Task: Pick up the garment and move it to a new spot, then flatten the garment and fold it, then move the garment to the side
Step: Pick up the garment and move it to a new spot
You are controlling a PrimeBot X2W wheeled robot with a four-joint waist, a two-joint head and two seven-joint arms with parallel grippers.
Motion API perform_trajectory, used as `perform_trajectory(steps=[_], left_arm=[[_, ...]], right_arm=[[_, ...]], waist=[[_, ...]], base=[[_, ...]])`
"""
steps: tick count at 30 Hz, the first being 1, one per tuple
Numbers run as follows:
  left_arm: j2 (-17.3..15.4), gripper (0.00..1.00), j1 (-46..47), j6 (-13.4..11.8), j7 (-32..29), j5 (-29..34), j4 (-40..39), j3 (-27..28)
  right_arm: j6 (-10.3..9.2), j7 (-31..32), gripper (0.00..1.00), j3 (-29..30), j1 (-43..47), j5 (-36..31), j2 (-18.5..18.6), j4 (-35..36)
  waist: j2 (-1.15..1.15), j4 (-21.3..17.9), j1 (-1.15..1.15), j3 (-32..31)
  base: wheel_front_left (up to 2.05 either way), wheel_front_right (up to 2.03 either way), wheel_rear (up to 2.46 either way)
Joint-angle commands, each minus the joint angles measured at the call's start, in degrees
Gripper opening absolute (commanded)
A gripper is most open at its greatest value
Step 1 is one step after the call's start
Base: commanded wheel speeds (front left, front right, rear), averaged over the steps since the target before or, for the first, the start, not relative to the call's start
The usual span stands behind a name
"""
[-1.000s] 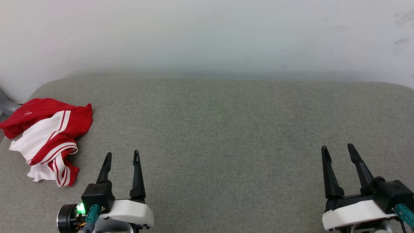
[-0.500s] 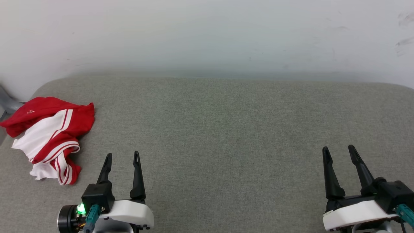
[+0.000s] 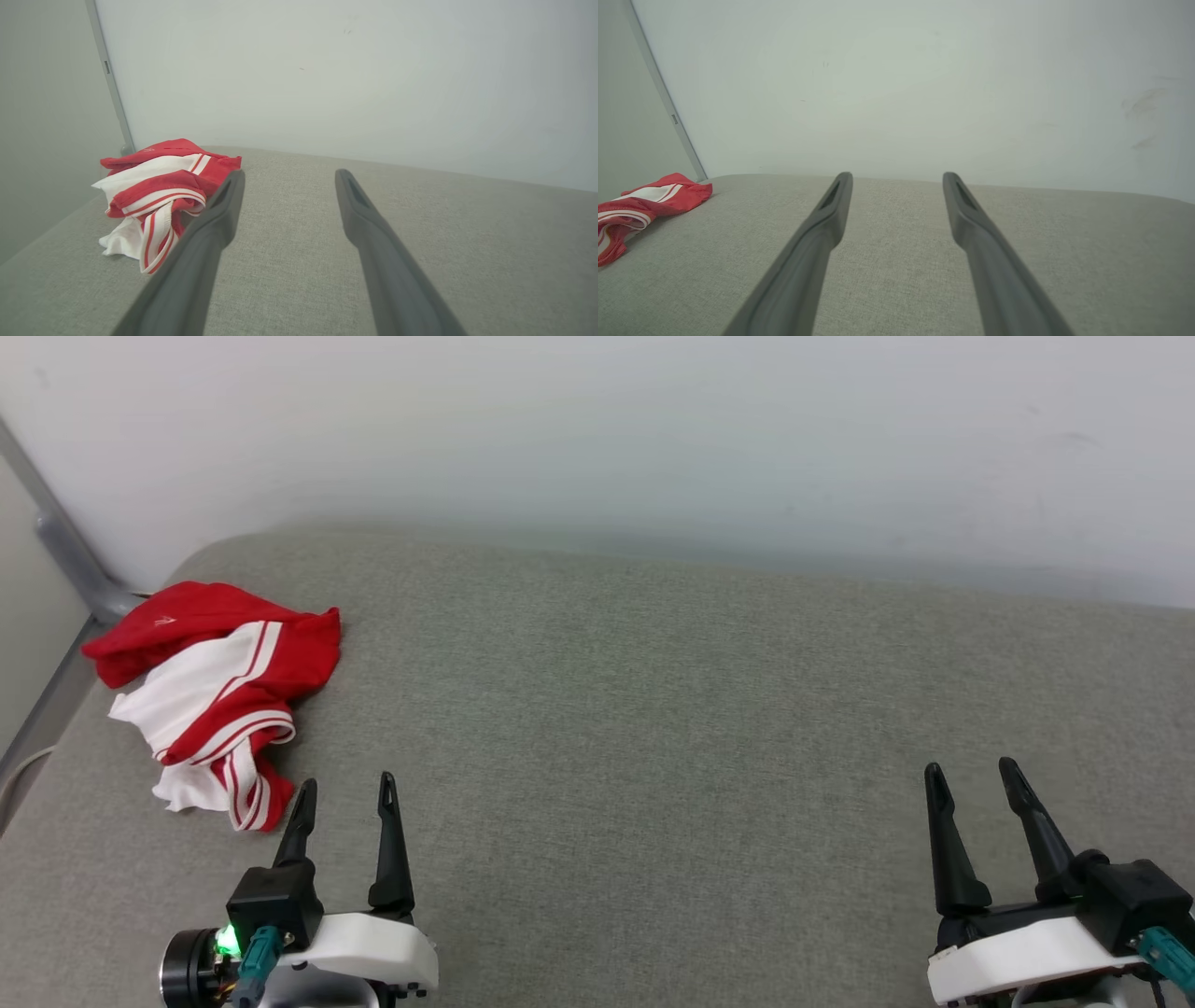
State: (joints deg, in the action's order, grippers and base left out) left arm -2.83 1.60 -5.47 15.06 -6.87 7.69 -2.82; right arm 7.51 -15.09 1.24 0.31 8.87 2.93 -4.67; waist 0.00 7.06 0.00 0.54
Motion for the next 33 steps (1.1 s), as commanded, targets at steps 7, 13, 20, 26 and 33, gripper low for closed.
perform_trajectory(steps=[7, 13, 20, 26, 33], left_arm=[[-0.08, 1.00, -0.02, 0.02, 0.18, -0.27, -0.19, 0.92], [-0.08, 1.00, -0.34, 0.19, 0.17, -0.58, -0.06, 1.16], [-0.07, 1.00, -0.58, 0.13, 0.18, -0.84, -0.05, 1.76], [-0.07, 1.00, -0.56, 0.06, 0.18, -1.21, -0.19, 2.31], [-0.07, 1.00, -1.05, -0.02, 0.17, -1.31, -0.14, 2.63]], right_arm=[[-0.04, -0.12, 1.00, -0.29, 0.75, 0.38, -0.09, 0.11], [-0.04, -0.12, 1.00, -0.48, 0.90, 0.52, -0.10, 0.25], [-0.04, -0.12, 1.00, -0.77, 0.92, 0.36, -0.08, 0.39], [-0.04, -0.12, 1.00, -1.17, 0.70, 0.06, -0.09, 0.40], [-0.04, -0.12, 1.00, -1.27, 0.59, -0.03, -0.09, 0.32]], waist=[[0.00, 5.35, 0.00, -0.10], [0.00, 9.84, 0.00, -0.04], [0.00, 14.71, 0.00, 0.09], [0.00, 18.21, 0.00, 0.35], [0.00, 20.81, 0.00, 0.43]], base=[[0.00, 0.00, 0.00], [0.00, 0.00, 0.00], [0.00, 0.00, 0.00], [0.00, 0.00, 0.00], [0.00, 0.00, 0.00]])
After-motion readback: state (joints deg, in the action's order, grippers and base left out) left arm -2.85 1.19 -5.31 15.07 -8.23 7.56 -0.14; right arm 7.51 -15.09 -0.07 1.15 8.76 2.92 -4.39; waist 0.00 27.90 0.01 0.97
